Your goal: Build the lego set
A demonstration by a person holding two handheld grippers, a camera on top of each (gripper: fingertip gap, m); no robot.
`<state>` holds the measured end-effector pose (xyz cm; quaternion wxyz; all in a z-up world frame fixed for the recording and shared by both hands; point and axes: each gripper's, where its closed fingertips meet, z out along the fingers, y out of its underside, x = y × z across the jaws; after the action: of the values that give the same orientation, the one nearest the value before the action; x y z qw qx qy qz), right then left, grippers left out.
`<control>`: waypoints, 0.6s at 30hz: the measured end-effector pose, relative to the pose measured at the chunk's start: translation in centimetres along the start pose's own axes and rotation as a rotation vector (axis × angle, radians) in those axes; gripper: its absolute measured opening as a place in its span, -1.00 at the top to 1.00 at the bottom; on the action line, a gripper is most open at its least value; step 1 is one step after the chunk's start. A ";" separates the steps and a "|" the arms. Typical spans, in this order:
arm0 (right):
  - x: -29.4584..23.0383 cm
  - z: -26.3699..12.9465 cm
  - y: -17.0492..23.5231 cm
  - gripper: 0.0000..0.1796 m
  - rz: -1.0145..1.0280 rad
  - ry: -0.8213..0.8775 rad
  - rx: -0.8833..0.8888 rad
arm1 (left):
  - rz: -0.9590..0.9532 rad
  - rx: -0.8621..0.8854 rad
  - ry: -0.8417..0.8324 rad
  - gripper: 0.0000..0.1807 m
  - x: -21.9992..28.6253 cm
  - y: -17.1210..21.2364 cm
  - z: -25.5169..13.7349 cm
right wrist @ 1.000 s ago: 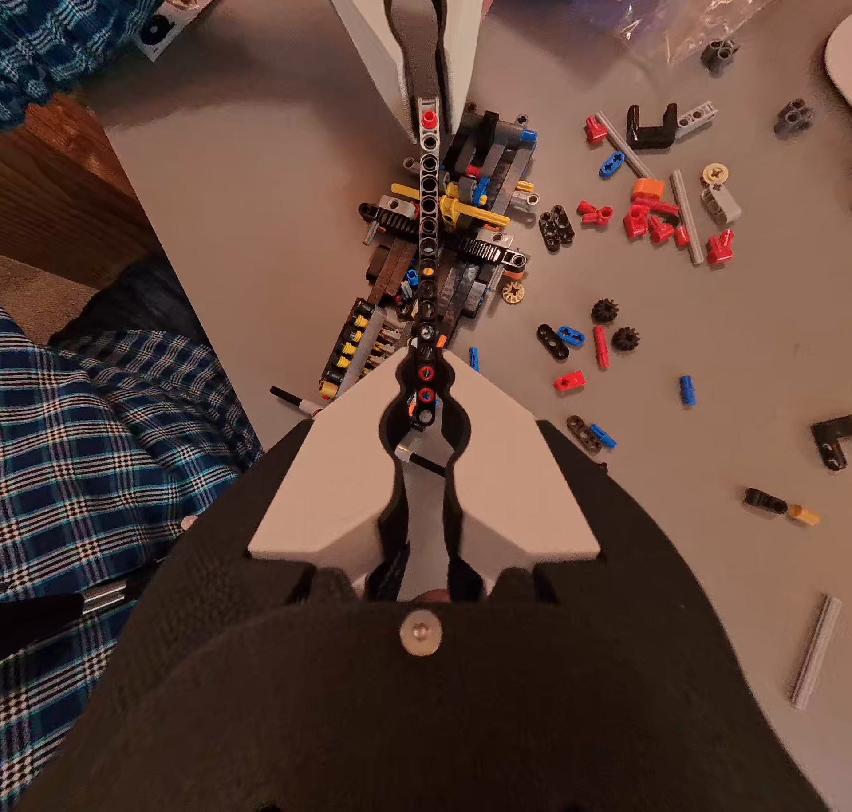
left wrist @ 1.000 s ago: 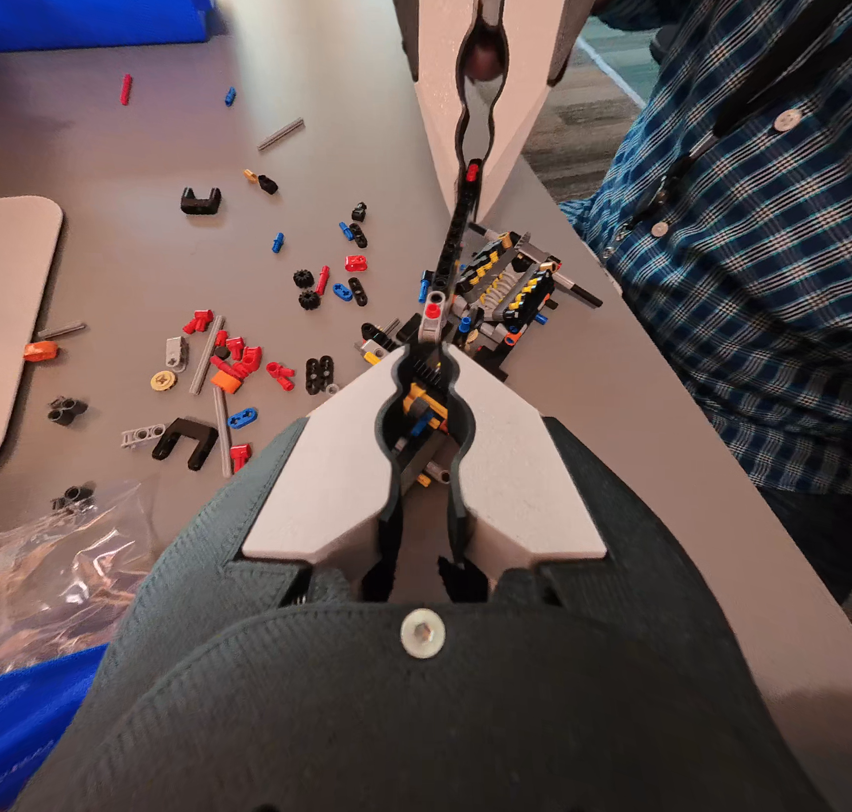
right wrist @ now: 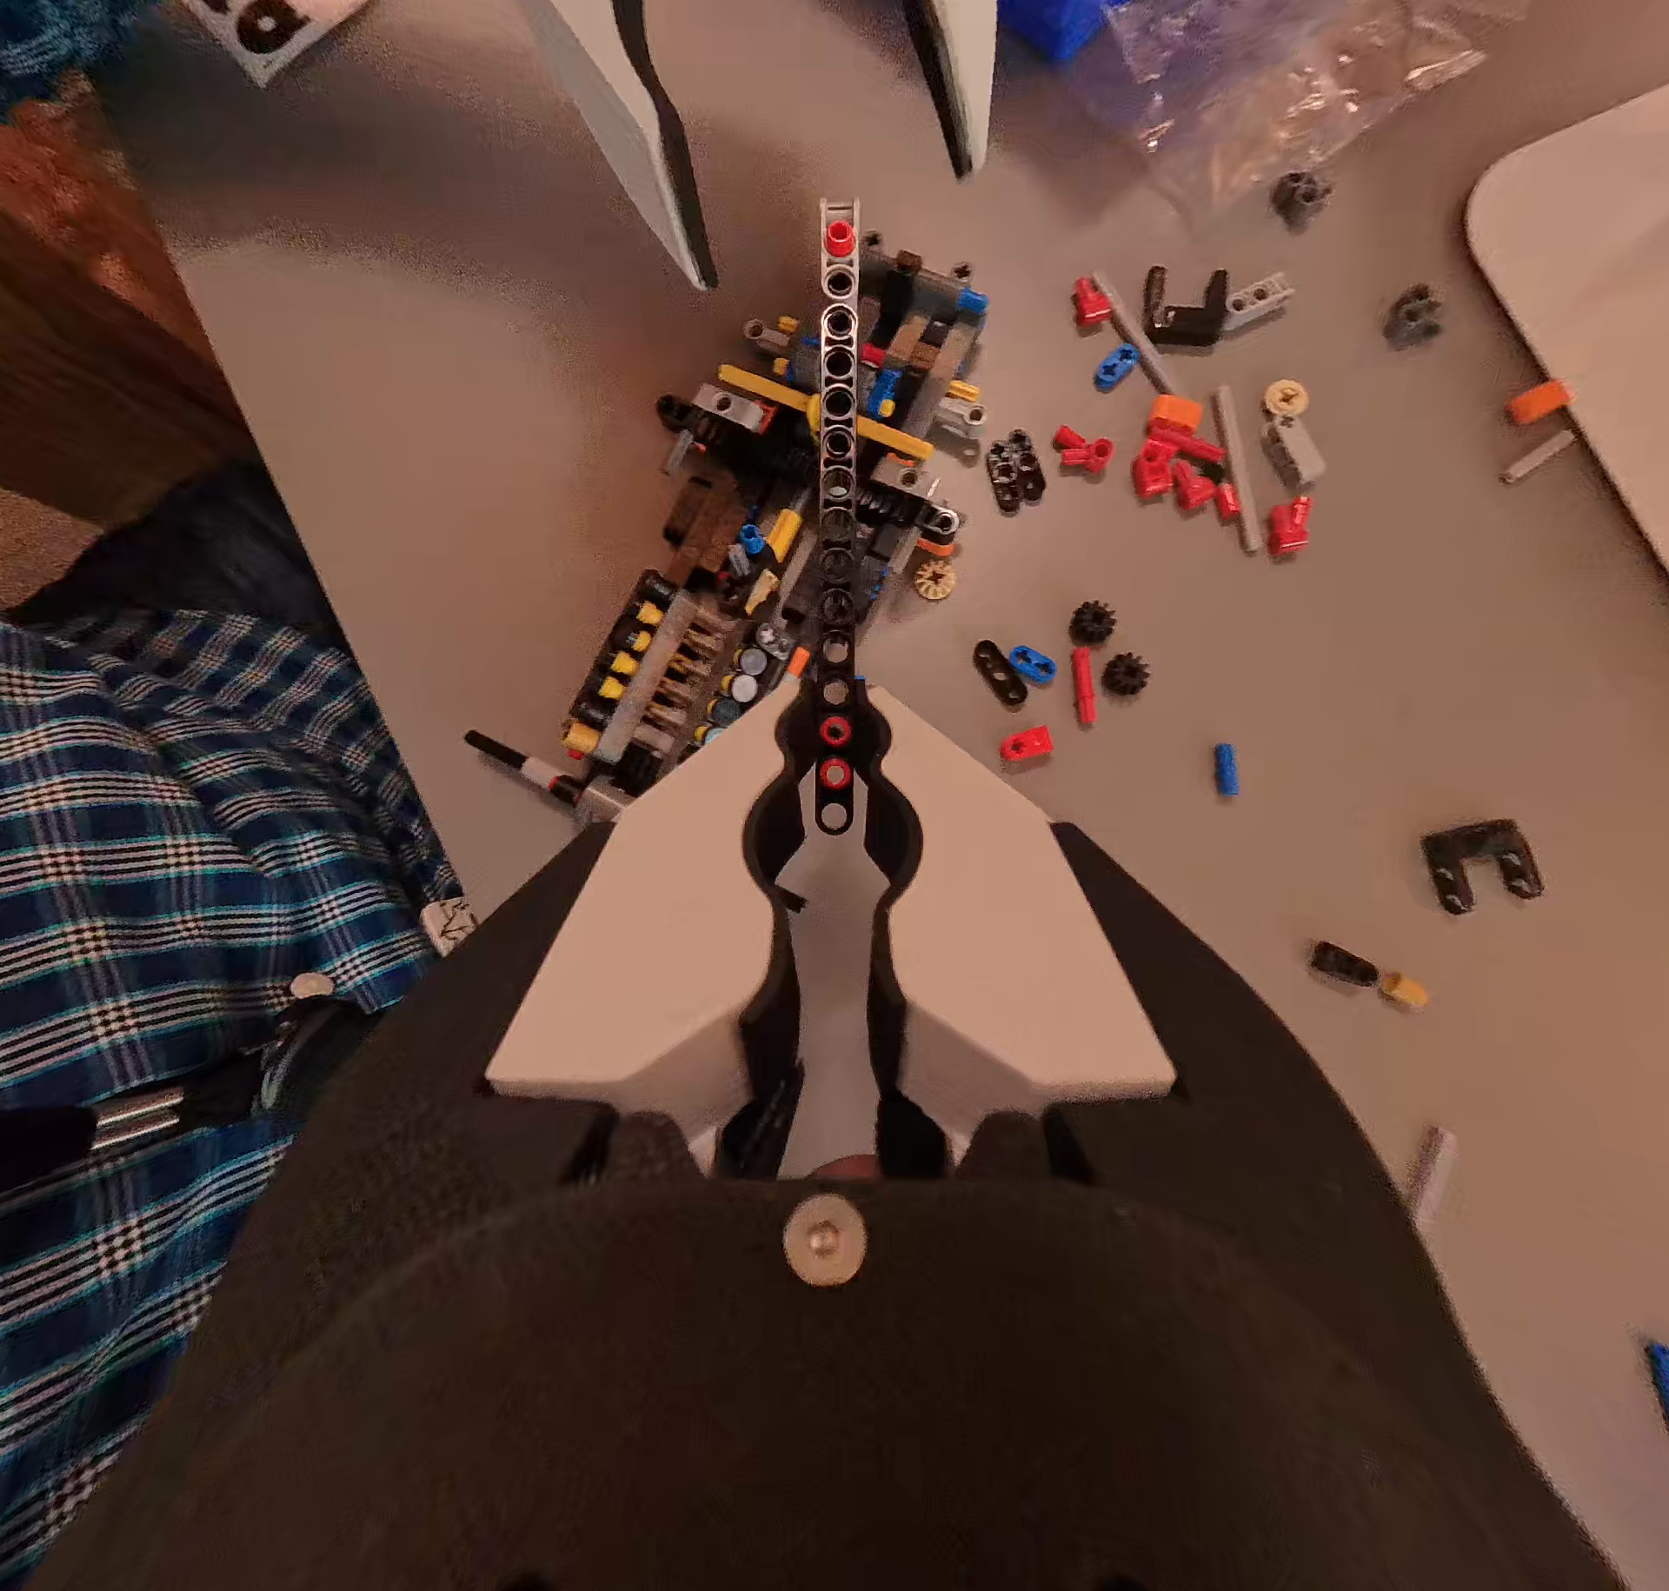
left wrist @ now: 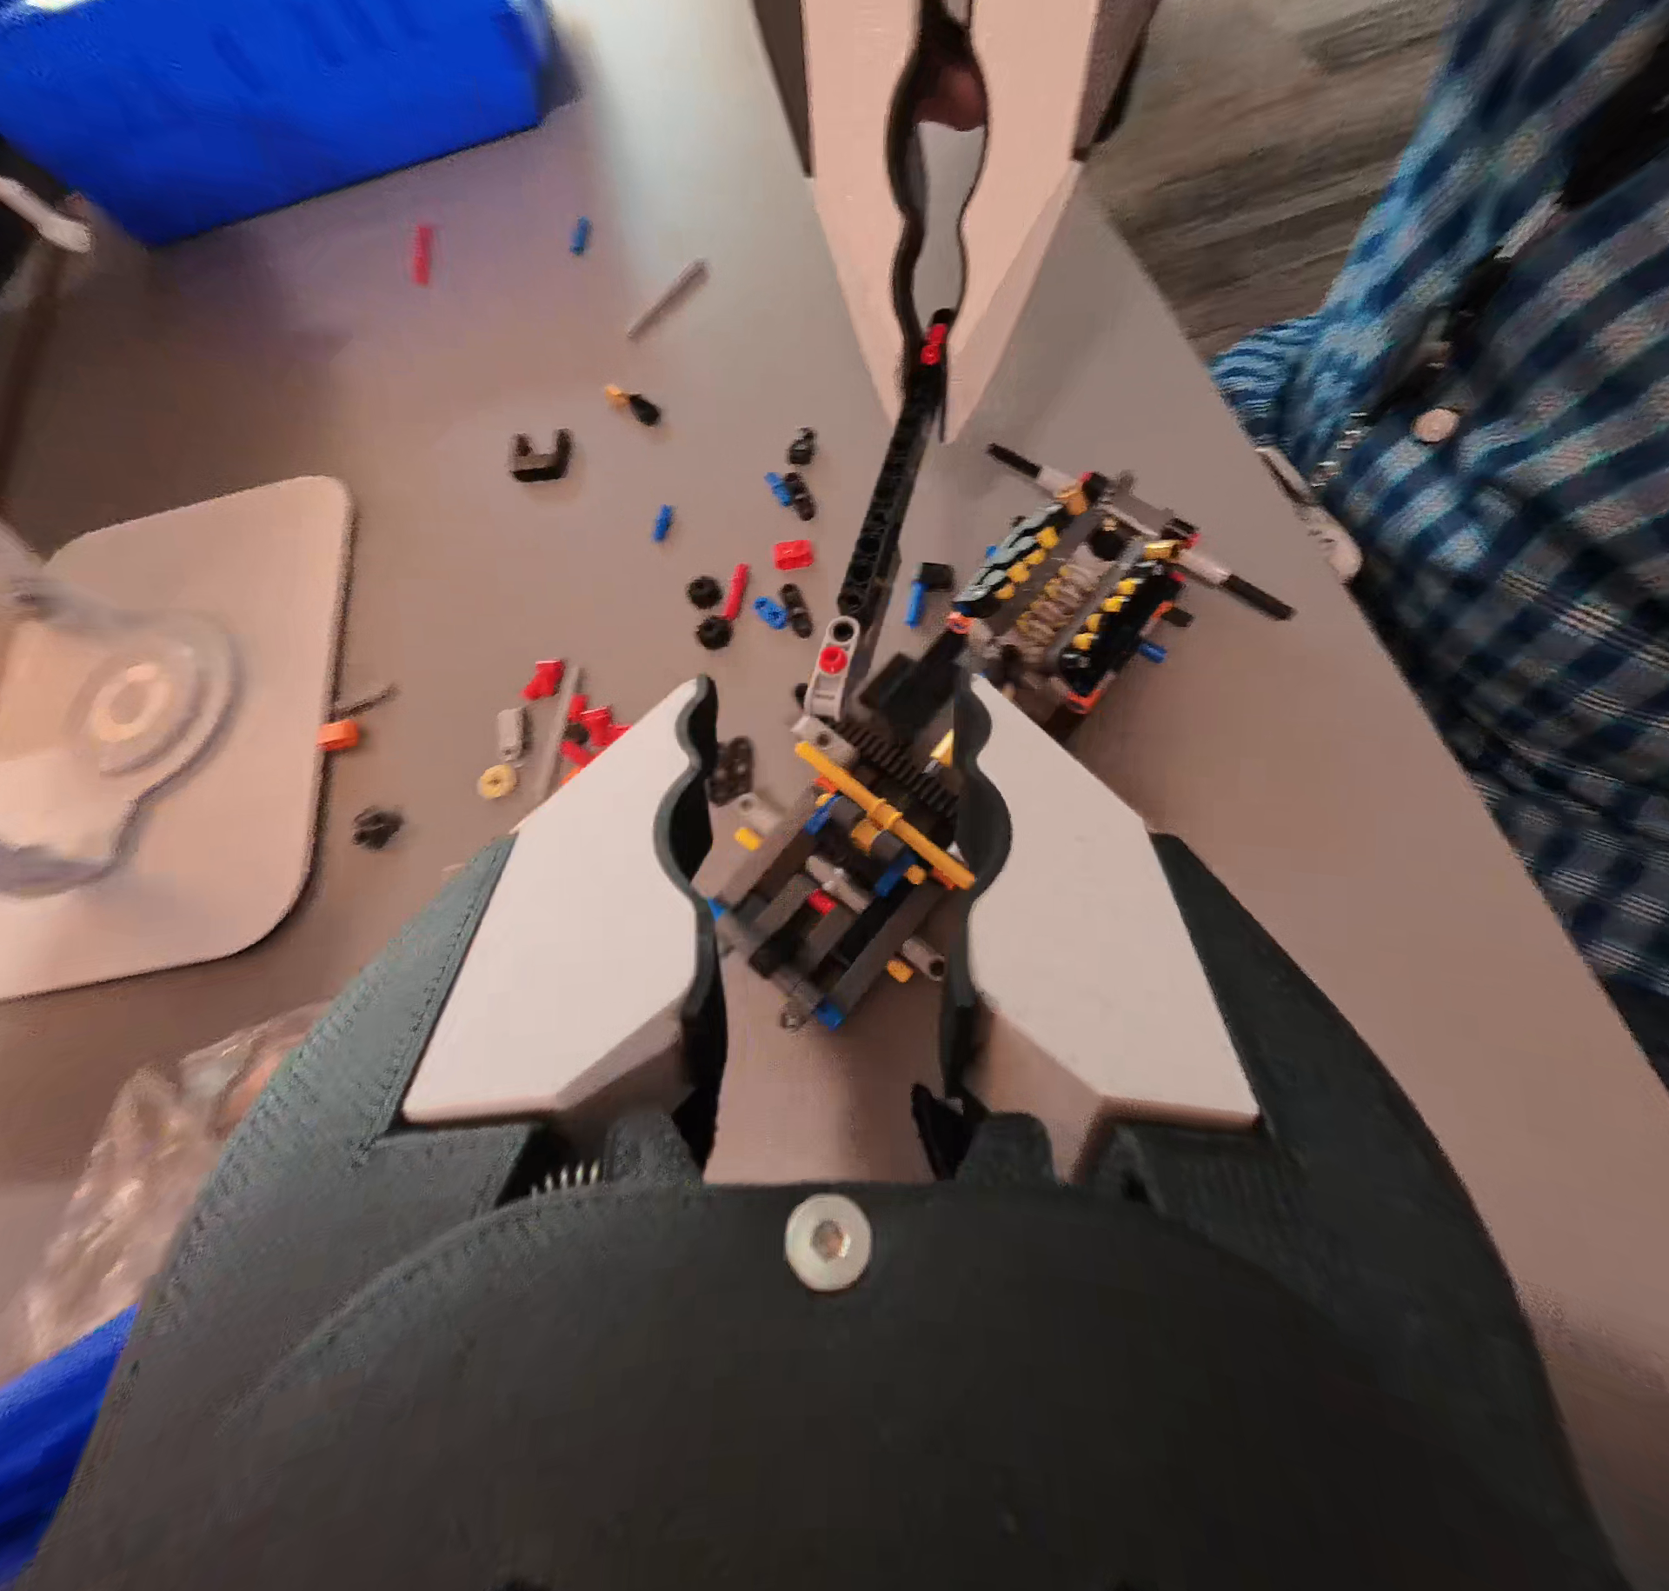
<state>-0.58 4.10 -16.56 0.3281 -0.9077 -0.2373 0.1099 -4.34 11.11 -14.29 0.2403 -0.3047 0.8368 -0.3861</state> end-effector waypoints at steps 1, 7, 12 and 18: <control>0.3 0.0 0.0 0.95 -0.005 0.018 0.000 | 0.017 -0.008 -0.056 0.43 -0.3 -0.4 -0.2; 1.9 -0.2 -1.2 0.95 -0.013 0.133 0.063 | -0.071 -0.147 -0.463 0.53 -3.1 -1.3 -1.2; 3.4 -1.1 -2.9 0.95 -0.007 0.228 0.170 | -0.421 0.085 -0.462 0.31 -1.9 -3.5 -0.8; 4.2 -2.7 -5.6 0.95 -0.059 0.347 0.321 | -0.849 0.526 -0.340 0.11 -3.0 -5.9 -0.1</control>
<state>1.97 8.46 -11.03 0.5072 -0.8418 -0.1834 -0.0213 -0.43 10.25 -9.07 0.2636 -0.6046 0.4639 -0.5914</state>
